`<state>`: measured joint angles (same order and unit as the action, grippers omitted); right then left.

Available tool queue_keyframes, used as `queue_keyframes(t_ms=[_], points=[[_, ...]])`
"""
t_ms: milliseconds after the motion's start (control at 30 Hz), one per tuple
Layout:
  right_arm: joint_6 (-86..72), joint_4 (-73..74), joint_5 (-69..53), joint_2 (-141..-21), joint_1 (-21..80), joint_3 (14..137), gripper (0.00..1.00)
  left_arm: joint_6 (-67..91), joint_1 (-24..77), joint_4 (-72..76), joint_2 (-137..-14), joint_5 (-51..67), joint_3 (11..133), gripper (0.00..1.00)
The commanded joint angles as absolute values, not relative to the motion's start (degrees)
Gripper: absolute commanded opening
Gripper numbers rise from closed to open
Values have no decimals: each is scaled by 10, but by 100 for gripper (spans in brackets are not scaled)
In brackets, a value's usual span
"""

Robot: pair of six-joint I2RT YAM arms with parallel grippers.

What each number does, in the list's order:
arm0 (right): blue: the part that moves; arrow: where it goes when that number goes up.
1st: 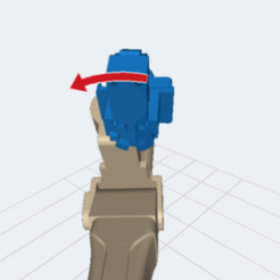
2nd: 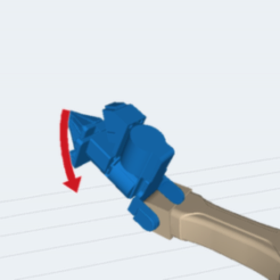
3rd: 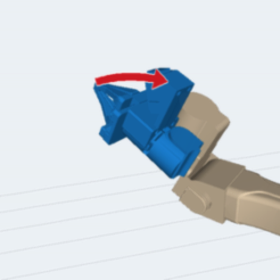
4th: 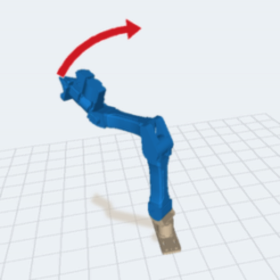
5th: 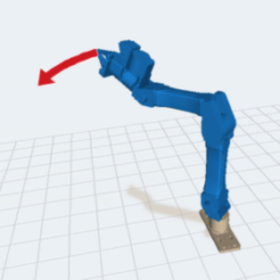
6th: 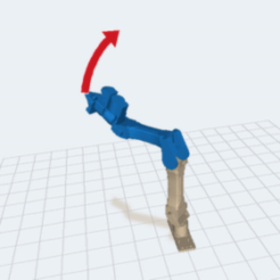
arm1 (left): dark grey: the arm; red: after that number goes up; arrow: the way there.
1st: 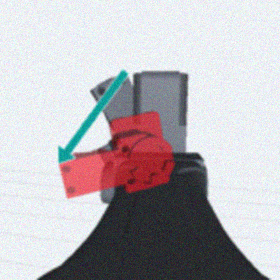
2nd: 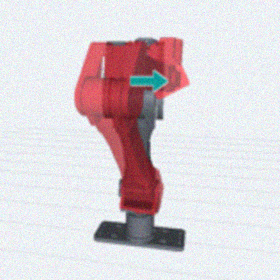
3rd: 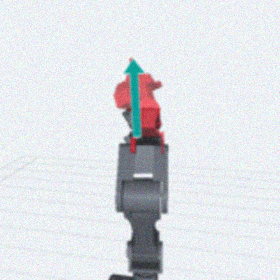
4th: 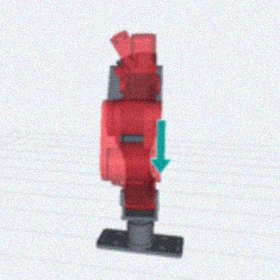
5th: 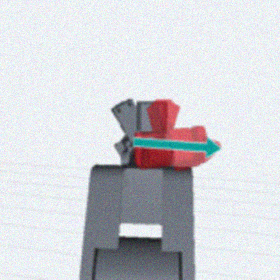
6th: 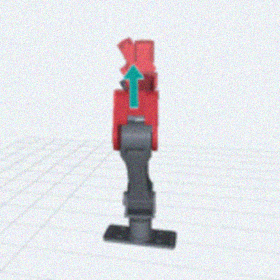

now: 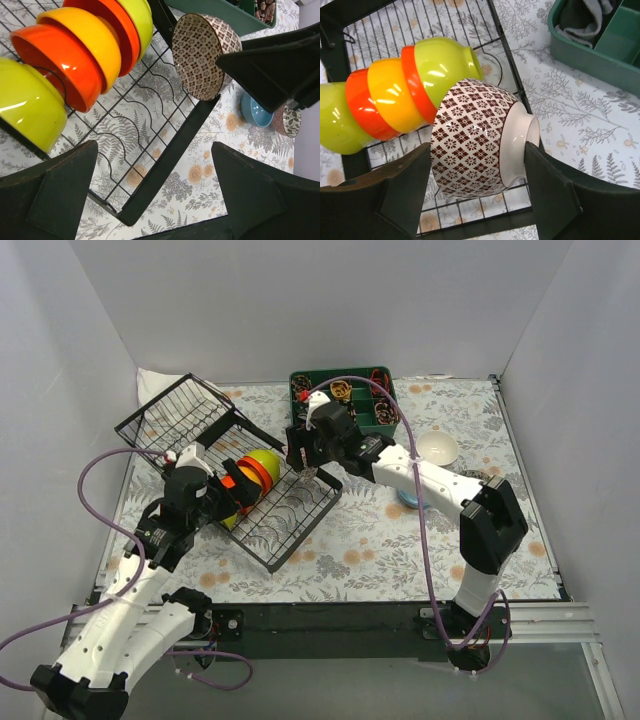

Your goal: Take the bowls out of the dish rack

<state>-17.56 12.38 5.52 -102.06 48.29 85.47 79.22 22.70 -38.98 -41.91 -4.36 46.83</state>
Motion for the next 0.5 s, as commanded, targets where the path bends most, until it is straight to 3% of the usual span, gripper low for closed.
queue_keyframes(t_ms=[0,467], points=[[-236,74,19,-952,479,831,1,774,225,-297,-414,-8,431,98],[-355,-3,-145,-837,442,729,1,801,225,-56,-462,85,328,94]])
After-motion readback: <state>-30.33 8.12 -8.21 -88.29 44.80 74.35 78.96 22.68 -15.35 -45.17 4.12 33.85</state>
